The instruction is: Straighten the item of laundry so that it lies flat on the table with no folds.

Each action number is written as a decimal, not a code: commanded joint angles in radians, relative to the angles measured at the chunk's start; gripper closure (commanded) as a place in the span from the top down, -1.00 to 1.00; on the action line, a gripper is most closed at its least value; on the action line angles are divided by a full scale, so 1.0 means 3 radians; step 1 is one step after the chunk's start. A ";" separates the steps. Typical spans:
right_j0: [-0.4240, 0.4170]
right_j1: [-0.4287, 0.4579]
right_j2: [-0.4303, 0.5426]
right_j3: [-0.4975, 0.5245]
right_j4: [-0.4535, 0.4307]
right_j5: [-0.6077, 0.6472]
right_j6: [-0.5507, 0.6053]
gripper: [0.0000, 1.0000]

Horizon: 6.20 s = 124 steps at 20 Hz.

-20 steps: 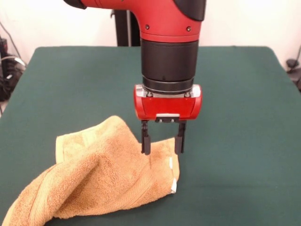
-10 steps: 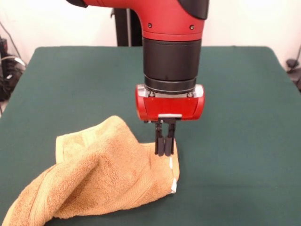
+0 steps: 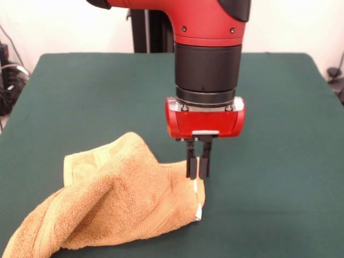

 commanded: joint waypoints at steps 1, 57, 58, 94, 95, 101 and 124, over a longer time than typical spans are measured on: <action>0.0138 0.0024 0.0202 0.0348 0.0043 -0.0184 0.0590 1.00; 0.0000 0.0592 0.0442 0.0191 -0.0054 -0.0309 0.0265 1.00; -0.0011 0.0598 0.0457 0.0192 -0.0055 -0.0311 0.0257 1.00; 0.0476 -0.0356 -0.0205 0.0957 0.0087 -0.0192 0.0945 -1.00; 0.0503 -0.0505 -0.0214 0.1107 0.0154 -0.0091 0.0989 -1.00; 0.0899 -0.1208 -0.0535 0.1620 0.0559 0.0587 0.1340 -1.00; 0.1422 -0.1655 -0.0883 0.1993 0.1221 0.0642 0.1934 -1.00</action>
